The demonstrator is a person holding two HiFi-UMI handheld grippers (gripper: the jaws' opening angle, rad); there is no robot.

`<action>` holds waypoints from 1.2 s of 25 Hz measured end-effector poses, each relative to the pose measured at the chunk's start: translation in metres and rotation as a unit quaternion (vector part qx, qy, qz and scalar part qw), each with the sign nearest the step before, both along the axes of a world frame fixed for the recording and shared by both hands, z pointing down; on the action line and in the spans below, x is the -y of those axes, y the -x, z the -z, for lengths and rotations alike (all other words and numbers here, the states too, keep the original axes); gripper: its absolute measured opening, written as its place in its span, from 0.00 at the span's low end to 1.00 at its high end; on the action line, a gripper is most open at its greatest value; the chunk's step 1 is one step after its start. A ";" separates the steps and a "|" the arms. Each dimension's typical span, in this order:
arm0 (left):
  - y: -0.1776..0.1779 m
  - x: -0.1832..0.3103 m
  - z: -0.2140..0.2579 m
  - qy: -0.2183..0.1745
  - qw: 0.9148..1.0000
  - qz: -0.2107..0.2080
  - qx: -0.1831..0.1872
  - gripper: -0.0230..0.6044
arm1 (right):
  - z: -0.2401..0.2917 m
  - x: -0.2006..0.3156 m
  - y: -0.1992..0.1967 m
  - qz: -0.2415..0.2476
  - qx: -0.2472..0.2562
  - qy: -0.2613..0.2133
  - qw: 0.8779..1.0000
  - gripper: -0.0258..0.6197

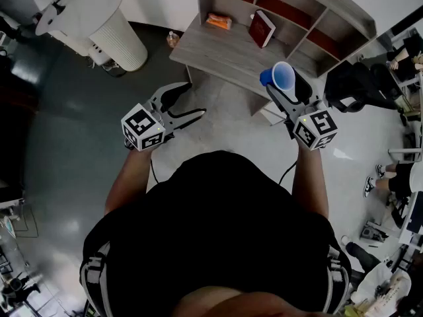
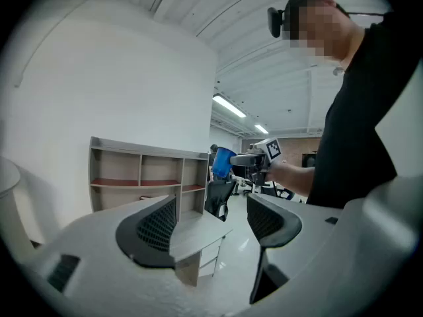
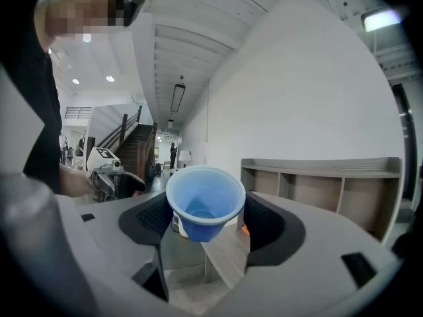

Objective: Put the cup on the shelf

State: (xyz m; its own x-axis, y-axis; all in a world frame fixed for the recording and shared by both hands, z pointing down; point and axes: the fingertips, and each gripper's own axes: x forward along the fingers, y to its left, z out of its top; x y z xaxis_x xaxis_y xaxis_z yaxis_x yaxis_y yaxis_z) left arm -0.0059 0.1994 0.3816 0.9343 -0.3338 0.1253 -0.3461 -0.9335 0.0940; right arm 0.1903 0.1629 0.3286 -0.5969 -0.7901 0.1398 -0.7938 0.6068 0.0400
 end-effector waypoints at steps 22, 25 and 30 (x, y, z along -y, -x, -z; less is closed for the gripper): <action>-0.033 0.012 -0.004 0.024 0.999 0.032 -0.005 0.59 | 0.005 0.028 -0.026 0.043 0.024 -0.008 0.999 0.55; -0.041 0.012 -0.007 0.026 0.999 0.035 0.001 0.59 | 0.004 0.029 -0.035 0.044 0.025 -0.006 0.999 0.55; -0.055 0.014 -0.009 0.027 0.999 0.044 0.003 0.59 | -0.002 0.030 -0.055 0.047 0.026 0.001 0.999 0.55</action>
State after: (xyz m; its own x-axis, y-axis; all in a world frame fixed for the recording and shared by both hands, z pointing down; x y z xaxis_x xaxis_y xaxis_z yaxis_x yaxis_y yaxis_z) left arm 0.0488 0.1855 0.3910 0.9009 -0.4071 0.1507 -0.4272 -0.8932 0.1403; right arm 0.2453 0.1326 0.3310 -0.6743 -0.7307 0.1071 -0.7350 0.6781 -0.0009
